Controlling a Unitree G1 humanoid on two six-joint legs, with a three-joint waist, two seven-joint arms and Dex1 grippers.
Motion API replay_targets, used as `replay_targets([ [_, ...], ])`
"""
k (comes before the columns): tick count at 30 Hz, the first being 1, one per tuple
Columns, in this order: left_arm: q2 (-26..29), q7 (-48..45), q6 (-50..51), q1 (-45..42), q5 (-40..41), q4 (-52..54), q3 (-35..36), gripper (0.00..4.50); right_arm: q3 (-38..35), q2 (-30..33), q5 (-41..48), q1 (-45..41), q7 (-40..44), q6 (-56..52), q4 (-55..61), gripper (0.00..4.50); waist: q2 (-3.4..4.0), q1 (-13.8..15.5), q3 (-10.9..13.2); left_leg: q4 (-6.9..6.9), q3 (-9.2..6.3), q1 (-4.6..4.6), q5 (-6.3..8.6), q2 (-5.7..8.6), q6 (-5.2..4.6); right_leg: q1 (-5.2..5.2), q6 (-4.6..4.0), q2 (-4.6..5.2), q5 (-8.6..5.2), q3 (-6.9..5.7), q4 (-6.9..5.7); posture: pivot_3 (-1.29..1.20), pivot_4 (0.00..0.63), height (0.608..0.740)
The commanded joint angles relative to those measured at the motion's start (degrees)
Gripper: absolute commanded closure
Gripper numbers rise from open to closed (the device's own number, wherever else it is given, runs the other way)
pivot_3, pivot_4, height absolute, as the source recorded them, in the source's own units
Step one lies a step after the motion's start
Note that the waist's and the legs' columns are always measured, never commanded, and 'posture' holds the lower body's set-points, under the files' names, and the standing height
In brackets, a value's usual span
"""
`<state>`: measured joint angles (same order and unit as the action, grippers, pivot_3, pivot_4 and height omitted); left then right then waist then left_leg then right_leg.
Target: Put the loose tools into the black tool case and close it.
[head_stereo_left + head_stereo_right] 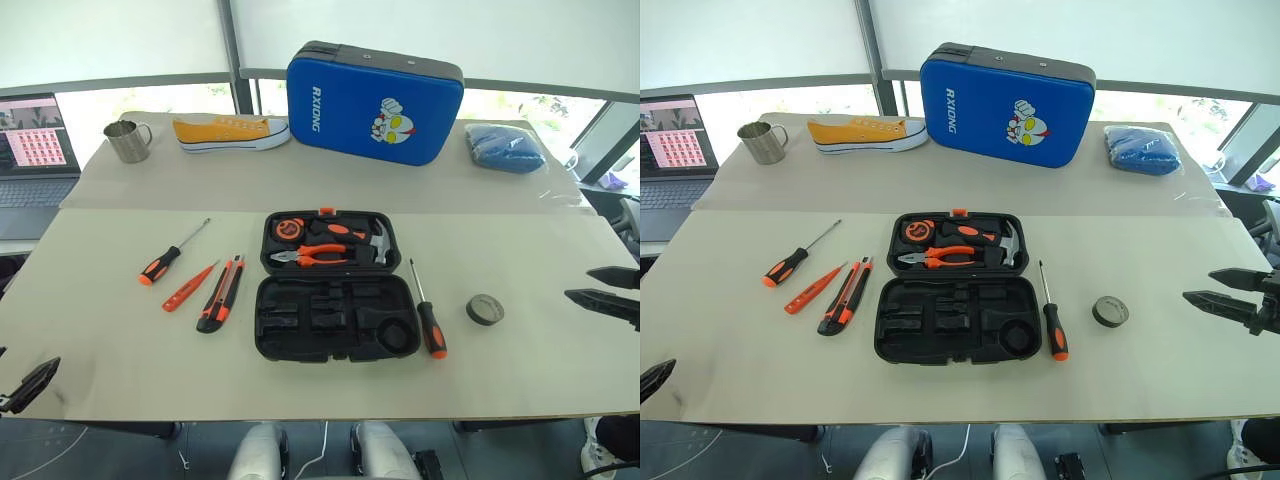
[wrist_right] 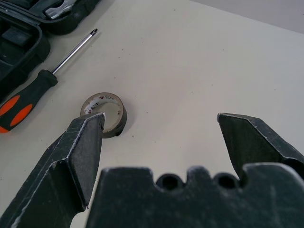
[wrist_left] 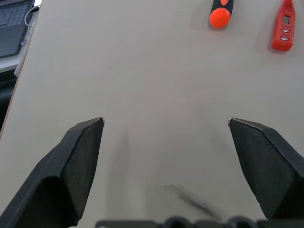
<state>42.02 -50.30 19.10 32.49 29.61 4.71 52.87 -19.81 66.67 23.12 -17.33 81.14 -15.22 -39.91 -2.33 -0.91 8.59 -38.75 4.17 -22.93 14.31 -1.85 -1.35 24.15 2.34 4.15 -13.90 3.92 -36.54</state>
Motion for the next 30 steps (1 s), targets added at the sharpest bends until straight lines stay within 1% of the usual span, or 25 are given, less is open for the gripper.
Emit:
replay_targets([
  [1, 0.17, 0.61, -1.04, -0.29, -0.42, 1.09, 0.56, 0.00, -1.37, 0.27, -0.51, 0.46, 0.00, 3.06, -0.31, 0.09, 0.00, 0.04, 0.00, 0.00, 0.00, 0.00, 0.00, 0.00, 0.00, 0.00, 0.00, 0.00, 0.00, 0.00, 0.00, 0.00, 0.150, 0.739],
  [3, 0.98, 2.30, 0.01, -2.65, -1.54, 0.70, -1.93, 0.00, -1.91, -0.32, -2.09, 2.06, -2.48, 7.54, -0.91, 0.09, 0.00, 0.23, 0.00, 0.00, 0.01, 0.00, 0.00, 0.01, 0.00, -0.01, 0.00, -0.01, 0.00, -0.01, 0.00, 0.00, 0.150, 0.739],
  [6, 2.34, 3.44, 2.30, -4.92, -1.86, 1.15, -3.83, 0.00, -2.37, -0.53, -2.29, 2.36, -3.79, 9.27, -0.09, 0.09, -0.01, 0.23, 0.00, -0.03, 0.26, 0.00, 0.00, 0.03, 0.00, -0.04, 0.02, 0.00, 0.00, -0.02, -0.01, 0.00, 0.150, 0.739],
  [8, 6.45, 4.18, 7.62, -9.18, -1.12, 2.19, -6.90, 0.00, -4.31, -0.68, 0.51, 3.59, -3.57, 6.07, 6.43, 0.09, 0.00, 0.18, 0.00, -0.03, 0.36, 0.00, 0.00, 0.02, 0.00, -0.02, 0.03, 0.00, 0.01, 0.02, -0.06, 0.00, 0.150, 0.739],
  [9, 9.99, 4.02, 10.71, -12.81, -1.10, 2.18, -9.98, 0.00, -5.79, -1.12, 2.62, 5.32, -3.76, 3.53, 12.48, 0.09, 0.01, 0.22, 0.01, -0.04, 0.36, -0.01, -0.01, 0.01, 0.00, 0.02, 0.03, -0.03, 0.01, 0.02, -0.13, 0.00, 0.150, 0.739],
  [11, 14.32, 3.79, 14.24, -18.00, -1.57, 1.26, -14.07, 0.00, -7.78, -1.96, 5.00, 8.13, -4.74, 0.28, 20.85, 0.09, 0.02, 0.39, 0.01, -0.07, 0.29, 0.02, -0.03, 0.00, 0.03, 0.01, 0.02, -0.11, 0.01, 0.00, -0.29, 0.00, 0.150, 0.739],
  [13, 18.26, 4.56, 18.34, -26.68, -2.19, -1.95, -19.90, 0.00, -9.17, -3.13, 8.05, 11.10, -5.92, -3.88, 30.74, 0.09, 0.03, 0.39, 0.00, -0.05, 0.28, 0.02, -0.04, -0.08, 0.05, -0.01, 0.00, -0.17, 0.02, 0.01, -0.24, 0.00, 0.150, 0.739],
  [14, 20.07, 4.70, 21.09, -32.58, -2.75, -4.03, -24.40, 0.00, -9.63, -3.89, 10.15, 12.33, -6.83, -6.19, 36.56, 0.09, 0.02, 0.39, 0.01, -0.05, 0.21, 0.03, -0.04, -0.02, 0.05, -0.05, 0.03, -0.18, 0.00, 0.01, -0.31, 0.00, 0.150, 0.739],
  [16, 22.20, 3.85, 25.80, -41.17, -3.53, -7.19, -31.48, 0.00, -10.22, -5.13, 13.25, 13.66, -8.72, -9.72, 44.73, 0.09, 0.02, 0.33, 0.01, -0.05, 0.17, -0.05, -0.03, -0.02, 0.05, -0.01, 0.03, -0.29, 0.01, 0.00, -0.27, 0.00, 0.150, 0.739],
  [17, 22.64, 2.93, 27.22, -45.89, -4.72, -9.21, -35.61, 0.00, -10.08, -6.05, 15.13, 13.78, -10.36, -11.57, 49.13, 0.09, 0.02, 0.18, 0.01, -0.05, 0.11, -0.07, -0.03, -0.03, 0.06, 0.02, 0.04, -0.30, 0.03, 0.00, -0.26, 0.00, 0.150, 0.739],
  [19, 21.82, 2.20, 27.24, -54.99, -7.83, -14.39, -42.52, 0.00, -9.08, -7.85, 18.74, 13.52, -13.41, -14.64, 56.91, 0.09, 0.00, 0.02, 0.02, -0.05, -0.09, -0.08, 0.00, 0.05, 0.11, 0.04, 0.07, -0.31, 0.05, 0.03, -0.27, 0.00, 0.150, 0.739],
  [22, 20.59, 0.68, 26.41, -63.29, -12.13, -21.01, -49.75, 0.00, -7.13, -9.78, 21.37, 12.49, -16.90, -17.06, 63.74, 0.09, -0.04, -0.20, 0.04, -0.10, -0.21, -0.22, 0.01, 0.01, 0.13, 0.12, 0.03, -0.49, 0.08, 0.04, -0.23, 0.00, 0.150, 0.739],
  [24, 18.86, -1.41, 24.40, -67.15, -15.32, -26.01, -54.74, 0.00, -3.83, -11.69, 23.46, 9.91, -21.05, -18.43, 69.14, 0.09, -0.05, -0.14, 0.04, -0.10, -0.25, -0.26, 0.02, -0.03, 0.14, 0.14, 0.01, -0.56, 0.09, 0.05, -0.21, 0.00, 0.150, 0.739],
  [26, 16.97, -2.06, 22.64, -69.81, -18.12, -31.11, -57.76, 0.00, -1.38, -12.70, 26.21, 7.74, -23.70, -20.35, 73.45, 0.09, -0.04, 0.00, 0.05, -0.11, -0.18, -0.30, 0.02, -0.02, 0.15, 0.19, 0.00, -0.59, 0.09, 0.04, -0.22, 0.00, 0.150, 0.739],
  [29, 14.42, -2.59, 20.03, -72.65, -20.63, -38.22, -59.39, 0.00, 0.22, -13.31, 29.12, 5.73, -26.37, -22.16, 77.31, 0.09, -0.11, 0.24, 0.08, -0.19, -0.14, -0.40, 0.02, -0.03, 0.15, 0.21, -0.01, -0.62, 0.08, -0.01, -0.22, 0.00, 0.150, 0.739],
  [30, 13.60, -3.12, 19.14, -73.26, -21.30, -40.29, -59.87, 0.00, 0.58, -13.54, 29.78, 5.06, -27.56, -22.59, 77.97, 0.09, -0.25, 0.27, 0.09, -0.20, -0.15, -0.42, 0.02, -0.04, 0.14, 0.21, -0.01, -0.62, 0.08, -0.02, -0.22, 0.00, 0.150, 0.739],
])
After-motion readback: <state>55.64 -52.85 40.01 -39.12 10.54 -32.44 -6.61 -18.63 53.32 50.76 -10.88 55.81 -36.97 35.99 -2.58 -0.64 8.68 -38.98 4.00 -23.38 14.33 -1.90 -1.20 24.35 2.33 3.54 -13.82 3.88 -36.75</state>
